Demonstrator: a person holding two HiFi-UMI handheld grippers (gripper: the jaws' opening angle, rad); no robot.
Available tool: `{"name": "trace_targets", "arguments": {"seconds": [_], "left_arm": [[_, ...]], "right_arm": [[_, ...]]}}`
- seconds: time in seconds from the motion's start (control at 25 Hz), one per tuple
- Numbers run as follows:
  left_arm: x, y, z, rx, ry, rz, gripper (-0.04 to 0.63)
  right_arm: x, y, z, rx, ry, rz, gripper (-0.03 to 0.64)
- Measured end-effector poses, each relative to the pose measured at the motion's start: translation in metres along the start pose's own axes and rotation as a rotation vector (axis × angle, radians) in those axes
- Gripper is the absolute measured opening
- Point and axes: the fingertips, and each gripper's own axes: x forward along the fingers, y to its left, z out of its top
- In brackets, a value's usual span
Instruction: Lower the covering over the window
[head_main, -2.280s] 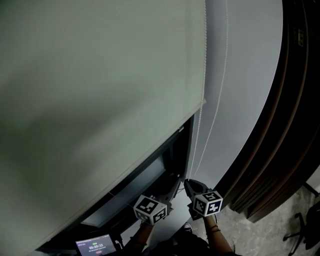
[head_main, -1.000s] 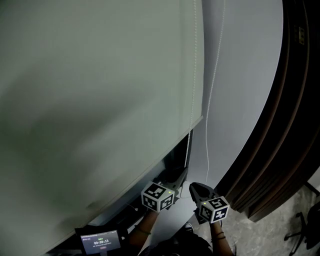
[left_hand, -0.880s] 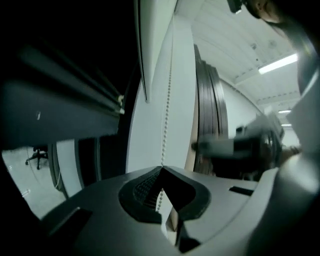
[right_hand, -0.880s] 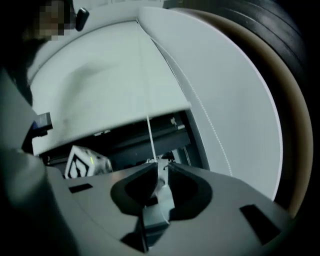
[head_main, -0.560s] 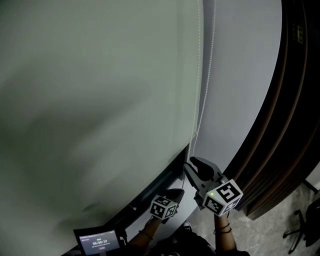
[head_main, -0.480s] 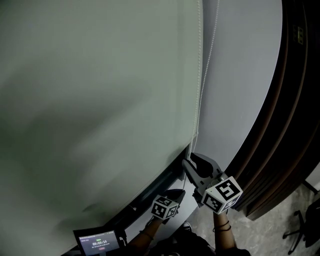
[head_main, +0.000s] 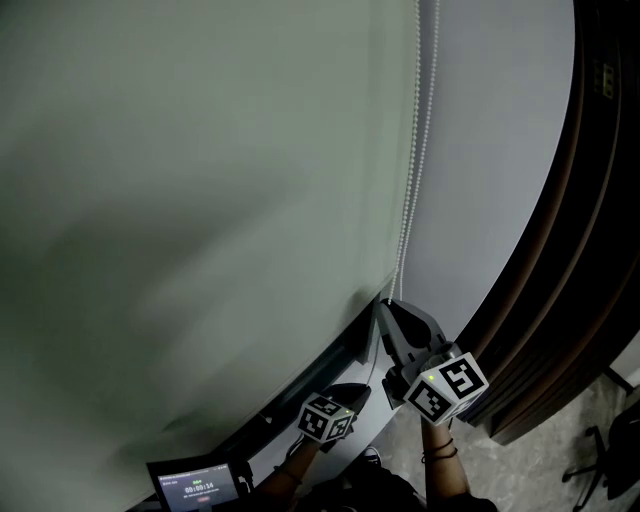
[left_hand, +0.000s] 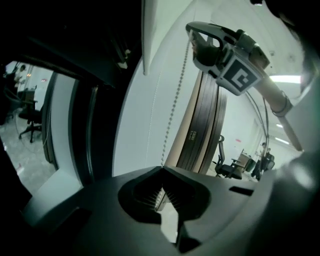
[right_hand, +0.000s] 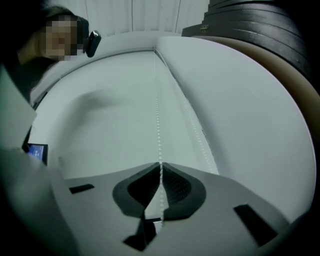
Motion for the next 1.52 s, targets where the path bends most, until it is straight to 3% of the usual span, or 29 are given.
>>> {"name": "trace_targets", "arguments": {"seconds": [0.08, 0.24, 0.36, 0.48, 0.6, 0.72, 0.8, 1.04, 1.2, 1.24, 1.28, 1.4, 1.52], "left_arm": [[-0.006, -0.009, 0.012, 0.062, -0.041, -0.028, 0.003], [-0.026, -0.040, 0.085, 0.147, -0.253, -0.060, 0.008], [-0.055, -0.058, 0.140, 0.264, -0.390, -0.031, 0.008], [-0.085, -0.067, 0.181, 0.352, -0.499, -0.006, 0.008], [-0.082, -0.062, 0.200, 0.310, -0.522, 0.001, 0.008], [-0.074, -0.055, 0.213, 0.248, -0.534, -0.022, 0.066], [-0.078, -0.055, 0.221, 0.248, -0.551, -0.044, 0.094], [-0.102, -0.070, 0.248, 0.290, -0.651, -0.133, 0.094], [-0.111, -0.070, 0.256, 0.358, -0.657, -0.122, 0.082], [-0.111, -0.071, 0.257, 0.374, -0.650, -0.124, 0.027], [-0.111, -0.071, 0.257, 0.379, -0.644, -0.129, 0.018], [-0.110, -0.068, 0.261, 0.332, -0.653, -0.130, 0.015], [-0.106, -0.064, 0.269, 0.312, -0.674, -0.081, 0.012]], "right_arm": [[-0.003, -0.009, -0.001, 0.037, -0.032, -0.017, 0.020], [-0.012, -0.037, -0.019, 0.021, 0.026, -0.052, 0.015], [-0.028, -0.051, -0.080, 0.047, 0.154, -0.102, 0.015], [-0.052, -0.060, -0.169, 0.126, 0.322, -0.161, 0.015], [-0.081, -0.066, -0.240, 0.203, 0.452, -0.195, 0.015], [-0.097, -0.060, -0.269, 0.182, 0.498, -0.209, 0.015], [-0.095, -0.047, -0.274, 0.168, 0.509, -0.197, 0.015], [-0.090, -0.027, -0.283, 0.134, 0.499, -0.191, 0.015], [-0.093, -0.016, -0.288, 0.113, 0.488, -0.180, 0.015], [-0.094, -0.015, -0.288, 0.113, 0.486, -0.180, 0.015], [-0.094, -0.015, -0.288, 0.114, 0.484, -0.181, 0.015], [-0.097, -0.019, -0.284, 0.123, 0.485, -0.185, 0.015], [-0.104, -0.025, -0.271, 0.081, 0.486, -0.186, 0.015]]}}
